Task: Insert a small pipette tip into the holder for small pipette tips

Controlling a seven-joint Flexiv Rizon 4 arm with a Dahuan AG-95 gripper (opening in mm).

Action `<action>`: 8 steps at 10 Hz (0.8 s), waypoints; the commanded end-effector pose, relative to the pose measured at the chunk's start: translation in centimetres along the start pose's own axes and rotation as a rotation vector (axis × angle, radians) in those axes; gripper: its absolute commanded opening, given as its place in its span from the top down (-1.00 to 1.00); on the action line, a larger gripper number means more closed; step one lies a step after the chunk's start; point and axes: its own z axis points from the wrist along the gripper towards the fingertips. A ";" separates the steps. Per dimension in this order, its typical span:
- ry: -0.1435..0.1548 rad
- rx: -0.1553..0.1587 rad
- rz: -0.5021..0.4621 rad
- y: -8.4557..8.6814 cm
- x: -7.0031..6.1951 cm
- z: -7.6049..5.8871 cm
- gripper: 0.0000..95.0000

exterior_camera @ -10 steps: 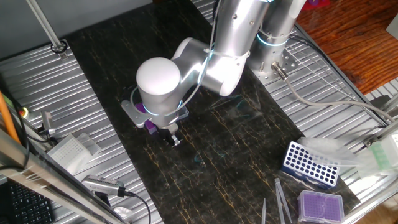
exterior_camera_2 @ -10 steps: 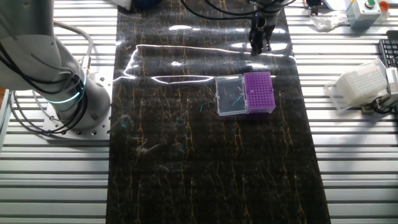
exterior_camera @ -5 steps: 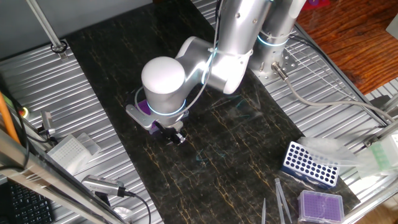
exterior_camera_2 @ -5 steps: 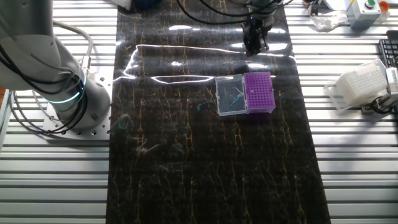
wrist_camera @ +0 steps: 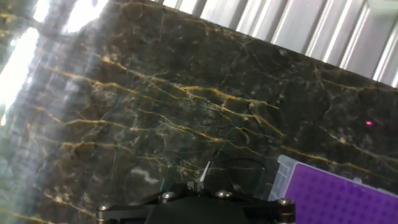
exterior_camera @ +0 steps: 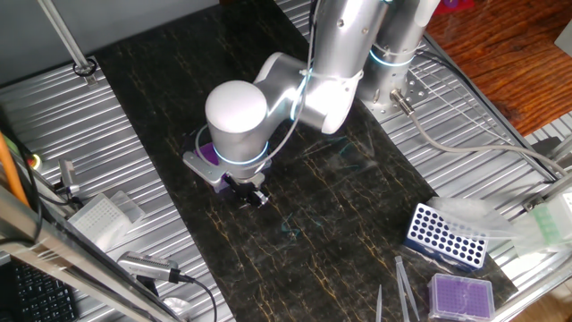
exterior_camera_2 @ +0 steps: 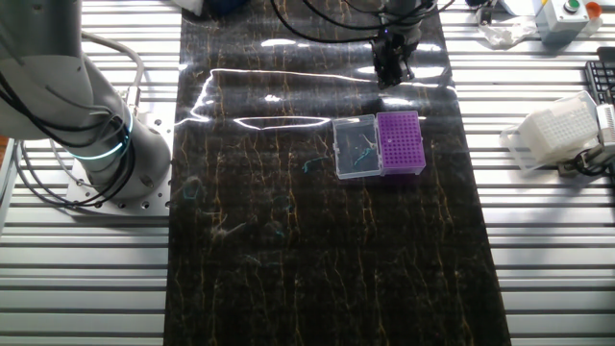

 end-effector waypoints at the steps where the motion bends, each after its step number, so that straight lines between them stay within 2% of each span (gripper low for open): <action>1: -0.011 -0.029 0.433 -0.1 -0.1 0.0 1.00; 4: -0.011 -0.029 0.481 -0.1 -0.2 0.2 1.00; 5: -0.012 -0.028 0.485 -0.1 -0.2 0.3 0.60; 8: -0.013 -0.025 0.492 -0.2 -0.2 0.5 0.60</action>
